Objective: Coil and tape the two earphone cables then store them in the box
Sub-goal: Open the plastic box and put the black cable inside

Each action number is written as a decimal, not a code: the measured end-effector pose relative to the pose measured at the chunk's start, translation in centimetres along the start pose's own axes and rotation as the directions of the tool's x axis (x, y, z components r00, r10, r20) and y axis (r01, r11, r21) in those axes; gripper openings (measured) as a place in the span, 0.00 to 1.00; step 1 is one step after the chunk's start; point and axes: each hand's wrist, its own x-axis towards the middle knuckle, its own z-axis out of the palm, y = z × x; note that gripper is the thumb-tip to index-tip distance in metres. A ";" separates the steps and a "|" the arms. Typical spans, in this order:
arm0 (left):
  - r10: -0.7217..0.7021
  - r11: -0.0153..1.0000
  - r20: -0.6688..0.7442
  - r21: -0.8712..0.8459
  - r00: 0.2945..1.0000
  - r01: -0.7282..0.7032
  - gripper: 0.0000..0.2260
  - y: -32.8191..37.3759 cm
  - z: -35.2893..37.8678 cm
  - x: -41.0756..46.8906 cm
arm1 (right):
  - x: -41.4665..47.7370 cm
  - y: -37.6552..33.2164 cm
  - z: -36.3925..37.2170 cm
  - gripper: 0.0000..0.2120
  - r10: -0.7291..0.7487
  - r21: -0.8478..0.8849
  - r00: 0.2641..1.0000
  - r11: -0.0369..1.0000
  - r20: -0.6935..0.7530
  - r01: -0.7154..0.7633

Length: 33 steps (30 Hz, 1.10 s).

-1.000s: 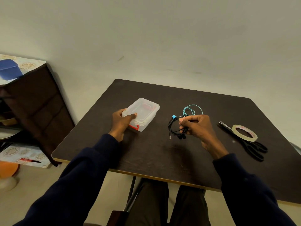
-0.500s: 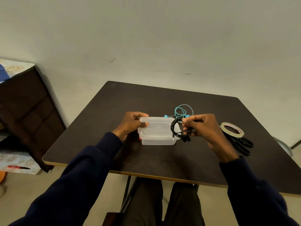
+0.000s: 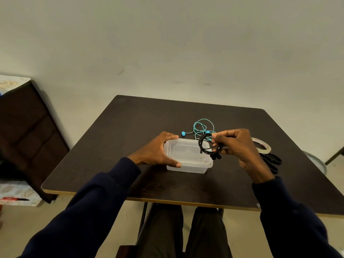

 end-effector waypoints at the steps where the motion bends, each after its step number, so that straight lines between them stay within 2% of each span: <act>1: 0.005 1.000 -0.011 0.004 1.000 -0.005 0.41 0.0 0.0 -0.1 | 0.0 0.0 0.0 0.05 0.000 -0.005 1.000 1.000 -0.001 0.000; 6: 0.028 0.995 -0.072 -0.092 0.997 -0.035 0.40 -0.1 -0.1 -0.6 | 0.1 0.1 -0.1 0.06 0.004 0.008 1.000 1.000 -0.007 -0.004; 10: 0.028 0.985 -0.083 -0.169 0.996 -0.042 0.44 0.4 -1.1 -0.8 | 0.1 -0.5 -0.2 0.07 -0.021 0.081 0.999 0.996 -0.050 0.025; 13: 0.035 0.972 -0.159 -0.225 0.987 -0.071 0.35 0.8 -1.8 -0.7 | 0.4 -1.2 -0.4 0.07 -0.061 0.122 0.992 0.990 -0.107 0.074; 16: -0.022 0.928 -0.227 -0.367 0.974 -0.064 0.16 0.9 -2.4 -0.3 | 0.8 -2.0 -0.3 0.06 -0.087 0.131 0.987 0.986 -0.139 0.105; 17: -0.068 0.904 -0.244 -0.426 0.967 -0.044 0.13 0.9 -2.6 -0.1 | 0.9 -2.1 -0.1 0.06 -0.087 0.126 0.986 0.987 -0.139 0.105; 19: -0.172 0.861 -0.274 -0.508 0.946 0.009 0.14 1.1 -3.0 0.5 | 1.0 -2.1 0.4 0.06 -0.082 0.125 0.988 0.987 -0.128 0.098; 23: -0.383 0.816 -0.295 -0.553 0.875 0.171 0.25 0.9 -3.7 2.0 | 1.2 -1.6 1.7 0.06 -0.064 0.114 0.992 0.991 -0.105 0.076; 27: -0.471 0.796 -0.282 -0.544 0.836 0.265 0.32 0.1 -4.2 3.0 | 1.8 -0.8 2.6 0.07 -0.024 0.103 0.997 0.994 -0.072 0.031; 30: -0.534 0.767 -0.260 -0.550 0.805 0.331 0.33 -0.4 -5.0 3.1 | 2.3 -0.2 3.0 0.07 -0.004 0.091 0.999 0.996 -0.053 0.009; 33: -0.560 0.761 -0.244 -0.528 0.792 0.376 0.28 -1.2 -5.8 3.0 | 2.6 0.6 3.6 0.06 0.022 0.074 1.000 0.997 -0.019 -0.020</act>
